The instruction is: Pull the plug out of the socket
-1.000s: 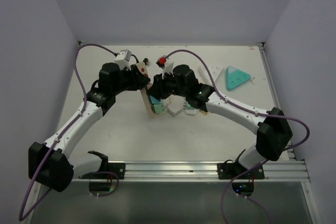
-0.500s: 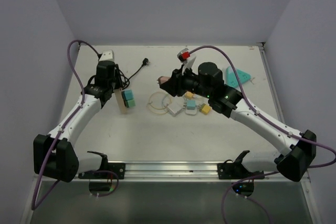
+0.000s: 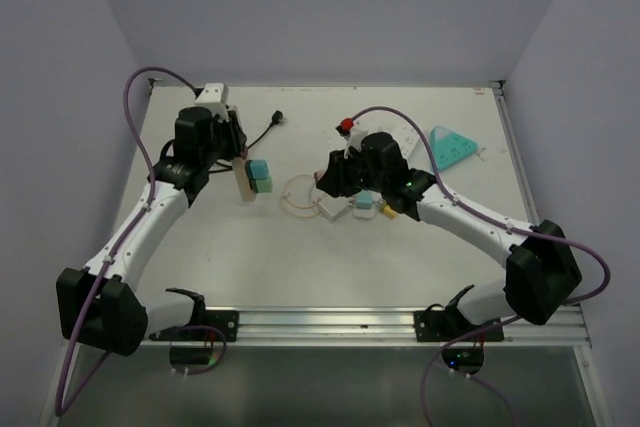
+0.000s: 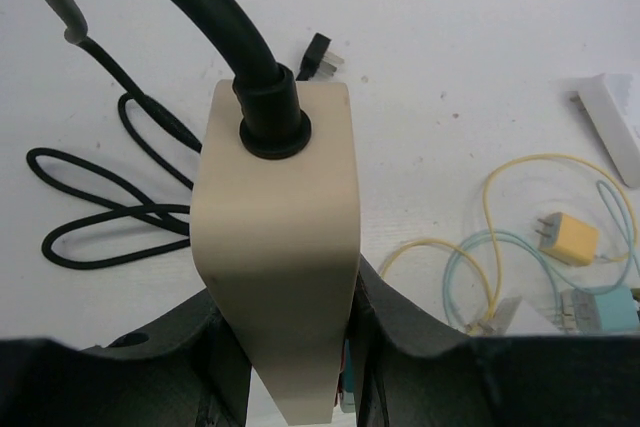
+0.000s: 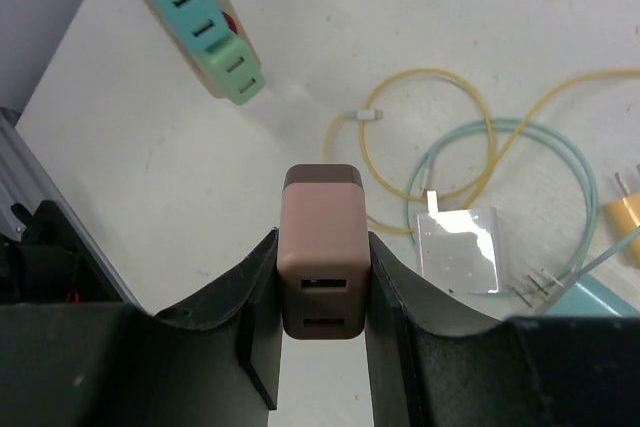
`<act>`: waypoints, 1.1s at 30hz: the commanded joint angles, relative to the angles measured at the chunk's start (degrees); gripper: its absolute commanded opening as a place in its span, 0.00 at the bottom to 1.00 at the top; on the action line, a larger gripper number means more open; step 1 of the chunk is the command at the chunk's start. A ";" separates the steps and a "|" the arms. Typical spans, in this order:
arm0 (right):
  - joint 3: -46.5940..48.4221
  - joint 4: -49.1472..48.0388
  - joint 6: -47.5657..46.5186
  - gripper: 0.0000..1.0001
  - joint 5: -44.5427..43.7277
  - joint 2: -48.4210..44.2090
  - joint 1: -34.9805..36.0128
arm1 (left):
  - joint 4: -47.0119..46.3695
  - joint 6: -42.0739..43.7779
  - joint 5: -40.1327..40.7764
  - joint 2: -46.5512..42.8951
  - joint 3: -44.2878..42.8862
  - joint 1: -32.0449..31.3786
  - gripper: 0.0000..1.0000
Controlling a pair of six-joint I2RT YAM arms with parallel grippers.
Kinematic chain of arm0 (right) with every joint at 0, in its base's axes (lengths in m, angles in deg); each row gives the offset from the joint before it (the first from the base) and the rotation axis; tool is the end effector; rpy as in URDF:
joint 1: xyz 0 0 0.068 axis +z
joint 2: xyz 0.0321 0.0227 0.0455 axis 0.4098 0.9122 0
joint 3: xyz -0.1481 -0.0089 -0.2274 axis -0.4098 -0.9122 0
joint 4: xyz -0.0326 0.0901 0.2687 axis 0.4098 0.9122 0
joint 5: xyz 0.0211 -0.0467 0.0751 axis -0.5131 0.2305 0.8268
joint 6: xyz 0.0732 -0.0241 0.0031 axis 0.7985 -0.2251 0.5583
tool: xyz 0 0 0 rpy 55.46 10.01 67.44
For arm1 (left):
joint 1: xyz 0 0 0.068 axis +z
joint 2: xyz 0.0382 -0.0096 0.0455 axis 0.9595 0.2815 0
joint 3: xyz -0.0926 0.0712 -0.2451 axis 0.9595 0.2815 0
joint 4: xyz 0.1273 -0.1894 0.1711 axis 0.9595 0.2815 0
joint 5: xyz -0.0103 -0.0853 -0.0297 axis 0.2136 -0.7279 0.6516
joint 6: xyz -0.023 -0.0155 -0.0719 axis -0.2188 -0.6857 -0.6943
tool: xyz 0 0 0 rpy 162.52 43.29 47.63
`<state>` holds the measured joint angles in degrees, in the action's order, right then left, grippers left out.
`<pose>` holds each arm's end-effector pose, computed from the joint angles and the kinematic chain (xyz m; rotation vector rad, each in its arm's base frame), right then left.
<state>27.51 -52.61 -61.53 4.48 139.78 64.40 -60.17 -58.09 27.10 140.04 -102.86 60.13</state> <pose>0.2759 0.2503 0.2724 -0.4831 2.0627 0.8641 0.3282 -0.0749 0.3050 -0.0679 2.0383 -0.2571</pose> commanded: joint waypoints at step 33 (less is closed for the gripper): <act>-1.04 -14.43 11.75 0.63 3.82 23.82 -3.73 | -16.24 0.77 -13.70 -4.20 7.54 -0.10 0.00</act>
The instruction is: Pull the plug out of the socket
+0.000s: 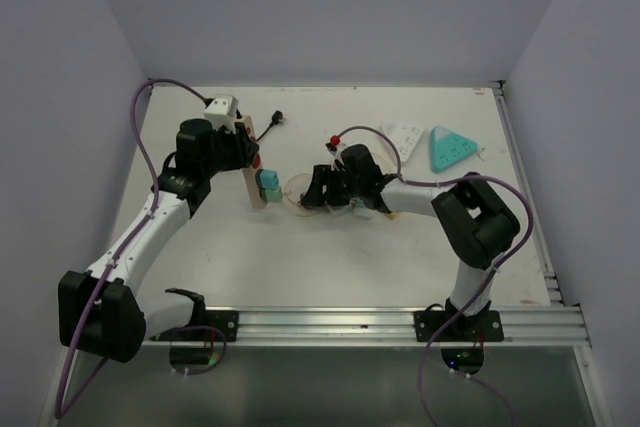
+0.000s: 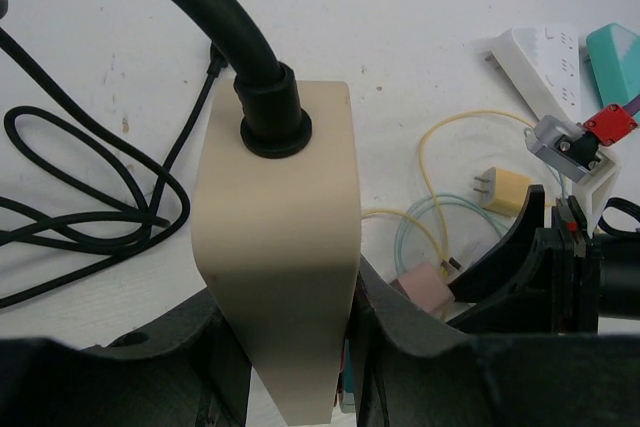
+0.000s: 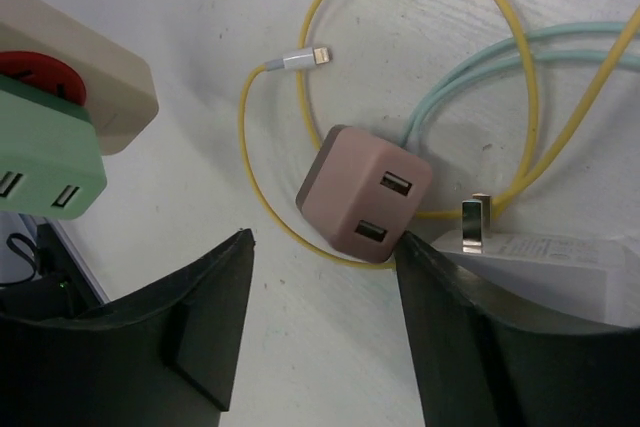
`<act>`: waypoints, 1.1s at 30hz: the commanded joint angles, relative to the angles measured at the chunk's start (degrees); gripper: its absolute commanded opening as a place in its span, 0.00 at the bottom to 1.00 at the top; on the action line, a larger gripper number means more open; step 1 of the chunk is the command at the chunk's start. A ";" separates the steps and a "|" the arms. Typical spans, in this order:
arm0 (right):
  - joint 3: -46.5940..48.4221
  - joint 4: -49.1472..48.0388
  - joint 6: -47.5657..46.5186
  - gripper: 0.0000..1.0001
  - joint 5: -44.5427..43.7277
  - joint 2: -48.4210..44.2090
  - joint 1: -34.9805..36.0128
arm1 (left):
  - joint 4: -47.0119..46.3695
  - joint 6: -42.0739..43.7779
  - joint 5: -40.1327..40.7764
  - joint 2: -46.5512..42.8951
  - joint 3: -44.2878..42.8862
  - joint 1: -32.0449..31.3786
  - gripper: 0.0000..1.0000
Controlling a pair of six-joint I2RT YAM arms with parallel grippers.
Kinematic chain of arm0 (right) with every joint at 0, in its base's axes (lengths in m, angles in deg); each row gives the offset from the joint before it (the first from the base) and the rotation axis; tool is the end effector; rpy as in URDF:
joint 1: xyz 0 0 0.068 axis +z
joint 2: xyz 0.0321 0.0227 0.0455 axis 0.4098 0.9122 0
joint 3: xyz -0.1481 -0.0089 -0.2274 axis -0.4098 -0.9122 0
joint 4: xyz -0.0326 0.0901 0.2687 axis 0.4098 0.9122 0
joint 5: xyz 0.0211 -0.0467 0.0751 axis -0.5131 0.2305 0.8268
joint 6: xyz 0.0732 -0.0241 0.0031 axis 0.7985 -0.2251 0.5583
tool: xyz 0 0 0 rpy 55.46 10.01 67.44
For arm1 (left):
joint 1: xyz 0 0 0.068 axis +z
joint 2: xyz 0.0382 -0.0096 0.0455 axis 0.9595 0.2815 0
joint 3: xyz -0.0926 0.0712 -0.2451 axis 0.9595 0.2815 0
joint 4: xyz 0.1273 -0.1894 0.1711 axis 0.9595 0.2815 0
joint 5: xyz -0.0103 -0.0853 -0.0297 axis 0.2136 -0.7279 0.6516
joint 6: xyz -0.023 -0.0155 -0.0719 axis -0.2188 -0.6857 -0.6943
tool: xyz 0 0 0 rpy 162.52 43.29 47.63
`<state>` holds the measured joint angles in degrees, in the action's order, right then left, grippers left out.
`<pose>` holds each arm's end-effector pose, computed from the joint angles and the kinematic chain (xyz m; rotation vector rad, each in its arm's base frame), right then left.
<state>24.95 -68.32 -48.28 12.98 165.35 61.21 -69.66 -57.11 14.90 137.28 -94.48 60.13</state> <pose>0.3214 0.2703 0.1189 -0.2619 2.3900 1.0267 0.3158 -0.0862 0.2823 0.0896 1.9859 -0.4683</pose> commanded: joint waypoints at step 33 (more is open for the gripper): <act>21.29 5.16 -18.72 0.93 -3.20 -1.95 10.36 | -7.80 -0.39 -3.09 -3.38 -0.13 -0.10 0.00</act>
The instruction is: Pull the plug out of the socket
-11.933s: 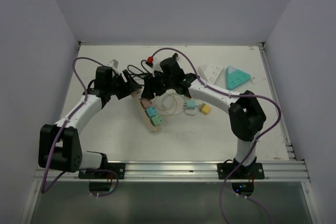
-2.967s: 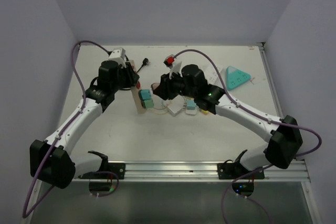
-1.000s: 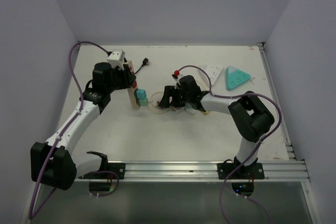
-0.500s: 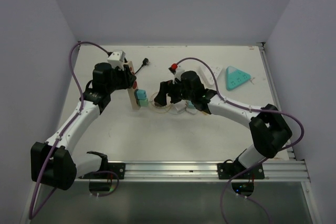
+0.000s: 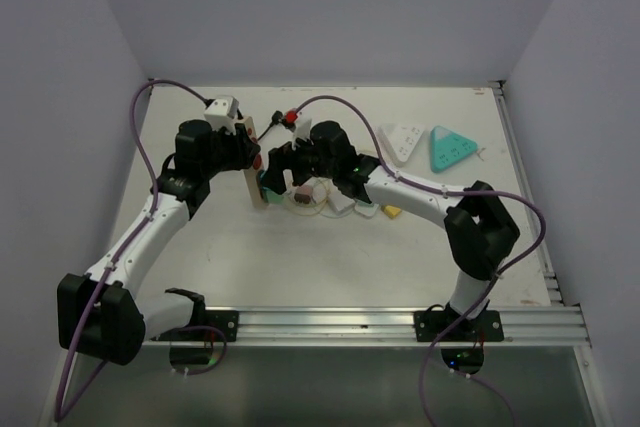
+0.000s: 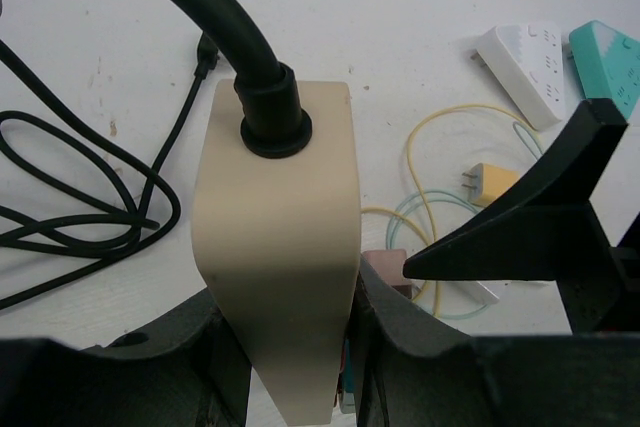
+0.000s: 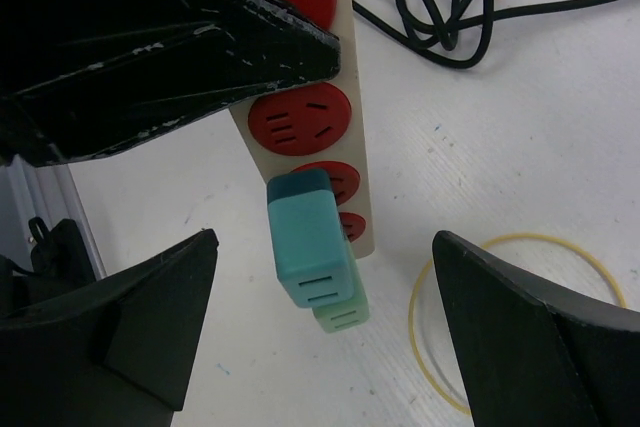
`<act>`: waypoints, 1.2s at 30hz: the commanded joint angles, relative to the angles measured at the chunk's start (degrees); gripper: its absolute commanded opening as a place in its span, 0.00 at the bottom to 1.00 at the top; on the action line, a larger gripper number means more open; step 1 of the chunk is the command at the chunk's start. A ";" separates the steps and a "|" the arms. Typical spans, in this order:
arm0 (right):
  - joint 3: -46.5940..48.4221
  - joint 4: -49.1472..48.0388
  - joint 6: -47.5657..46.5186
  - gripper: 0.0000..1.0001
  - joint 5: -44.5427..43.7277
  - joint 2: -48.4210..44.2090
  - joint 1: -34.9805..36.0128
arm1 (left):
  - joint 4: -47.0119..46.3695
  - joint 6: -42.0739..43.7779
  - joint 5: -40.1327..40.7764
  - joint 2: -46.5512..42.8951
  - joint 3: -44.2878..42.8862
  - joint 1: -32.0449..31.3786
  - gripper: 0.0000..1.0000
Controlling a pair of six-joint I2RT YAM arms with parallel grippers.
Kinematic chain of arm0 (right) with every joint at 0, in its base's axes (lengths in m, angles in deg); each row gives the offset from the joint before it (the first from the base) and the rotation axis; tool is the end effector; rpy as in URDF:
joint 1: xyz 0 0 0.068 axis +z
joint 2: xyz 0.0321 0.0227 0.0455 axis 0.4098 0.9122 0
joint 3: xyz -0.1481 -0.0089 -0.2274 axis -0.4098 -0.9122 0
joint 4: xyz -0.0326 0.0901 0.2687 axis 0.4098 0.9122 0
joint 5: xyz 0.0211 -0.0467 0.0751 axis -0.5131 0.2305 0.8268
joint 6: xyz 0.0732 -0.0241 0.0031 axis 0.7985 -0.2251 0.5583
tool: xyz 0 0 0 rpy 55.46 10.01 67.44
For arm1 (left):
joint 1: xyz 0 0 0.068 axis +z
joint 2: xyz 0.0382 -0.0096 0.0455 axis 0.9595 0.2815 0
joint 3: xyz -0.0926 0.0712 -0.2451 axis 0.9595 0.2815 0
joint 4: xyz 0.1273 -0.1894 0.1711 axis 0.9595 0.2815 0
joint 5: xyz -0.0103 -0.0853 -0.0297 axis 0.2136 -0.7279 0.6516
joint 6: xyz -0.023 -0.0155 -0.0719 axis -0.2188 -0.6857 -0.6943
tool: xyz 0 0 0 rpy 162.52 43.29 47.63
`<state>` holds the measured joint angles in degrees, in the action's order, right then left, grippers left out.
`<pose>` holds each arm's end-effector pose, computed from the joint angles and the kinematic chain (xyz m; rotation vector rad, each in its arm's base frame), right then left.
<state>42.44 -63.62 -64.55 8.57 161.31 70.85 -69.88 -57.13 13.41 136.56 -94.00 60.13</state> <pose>0.3079 0.3518 0.2504 -0.6932 1.9416 0.9922 0.3126 -0.0872 0.2834 0.1072 1.9785 -0.4946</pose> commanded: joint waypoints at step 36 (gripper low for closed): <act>4.86 6.79 -5.54 0.00 -1.78 -1.58 2.65 | -2.49 -1.07 0.33 -0.12 -2.10 -0.19 0.59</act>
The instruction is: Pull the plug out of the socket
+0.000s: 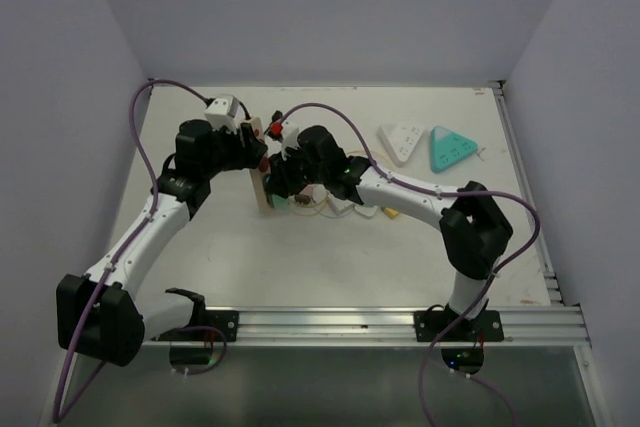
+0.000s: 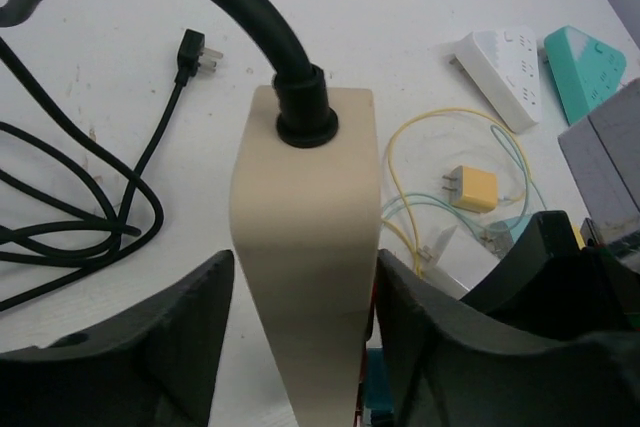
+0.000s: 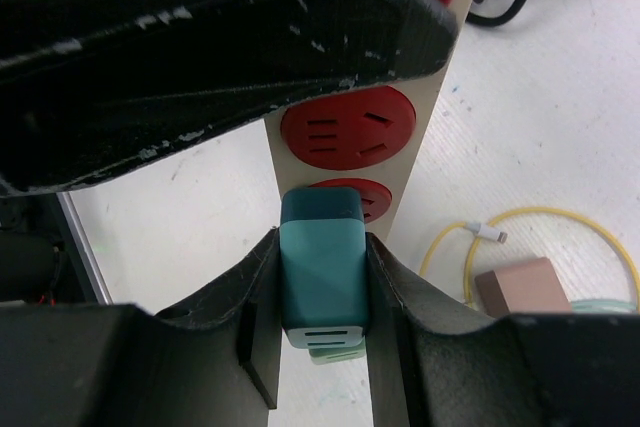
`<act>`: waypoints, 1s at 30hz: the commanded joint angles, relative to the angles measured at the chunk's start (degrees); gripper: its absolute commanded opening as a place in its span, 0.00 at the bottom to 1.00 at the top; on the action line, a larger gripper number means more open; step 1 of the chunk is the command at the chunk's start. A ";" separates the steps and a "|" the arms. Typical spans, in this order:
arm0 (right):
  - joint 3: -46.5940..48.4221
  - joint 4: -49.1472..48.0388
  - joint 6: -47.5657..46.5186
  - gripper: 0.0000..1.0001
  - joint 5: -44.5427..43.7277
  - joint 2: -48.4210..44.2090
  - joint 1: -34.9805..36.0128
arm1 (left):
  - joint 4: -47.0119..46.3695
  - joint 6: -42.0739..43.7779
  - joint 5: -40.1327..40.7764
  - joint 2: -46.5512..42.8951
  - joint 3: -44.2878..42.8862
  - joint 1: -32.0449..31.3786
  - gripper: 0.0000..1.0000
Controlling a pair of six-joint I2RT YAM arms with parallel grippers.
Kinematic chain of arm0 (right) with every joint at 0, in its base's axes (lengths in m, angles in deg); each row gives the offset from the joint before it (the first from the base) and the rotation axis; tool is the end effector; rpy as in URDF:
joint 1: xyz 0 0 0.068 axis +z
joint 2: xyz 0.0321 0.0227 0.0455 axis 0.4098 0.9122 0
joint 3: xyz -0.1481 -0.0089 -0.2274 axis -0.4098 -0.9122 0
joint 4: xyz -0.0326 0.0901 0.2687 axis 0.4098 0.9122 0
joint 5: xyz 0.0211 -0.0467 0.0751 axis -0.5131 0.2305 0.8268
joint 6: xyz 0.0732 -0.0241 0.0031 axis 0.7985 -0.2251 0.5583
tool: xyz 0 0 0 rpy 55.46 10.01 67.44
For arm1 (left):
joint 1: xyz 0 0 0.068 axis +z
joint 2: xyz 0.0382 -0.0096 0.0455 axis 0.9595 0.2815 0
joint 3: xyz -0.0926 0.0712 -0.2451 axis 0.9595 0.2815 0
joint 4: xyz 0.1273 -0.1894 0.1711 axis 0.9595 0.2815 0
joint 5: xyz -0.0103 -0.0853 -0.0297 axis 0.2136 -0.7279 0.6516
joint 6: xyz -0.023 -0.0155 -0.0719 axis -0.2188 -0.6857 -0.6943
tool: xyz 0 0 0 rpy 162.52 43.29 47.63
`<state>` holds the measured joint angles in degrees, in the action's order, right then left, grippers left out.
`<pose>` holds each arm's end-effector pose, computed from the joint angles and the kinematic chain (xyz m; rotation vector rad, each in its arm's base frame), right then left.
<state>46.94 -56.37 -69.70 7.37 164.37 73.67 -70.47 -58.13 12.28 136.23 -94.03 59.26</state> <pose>0.2977 0.3733 0.2412 -0.8317 1.9885 0.9165 0.3103 -0.0930 0.2867 0.1198 1.9651 -0.5365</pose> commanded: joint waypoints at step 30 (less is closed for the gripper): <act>-2.45 -5.83 2.34 0.00 1.89 -6.49 -0.08 | -16.22 -13.26 3.48 -0.49 12.69 -3.80 0.29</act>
<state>44.06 -55.43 -67.67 7.76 162.93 73.49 -80.74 -72.56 13.15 136.69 -81.06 55.74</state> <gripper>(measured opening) 0.346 0.378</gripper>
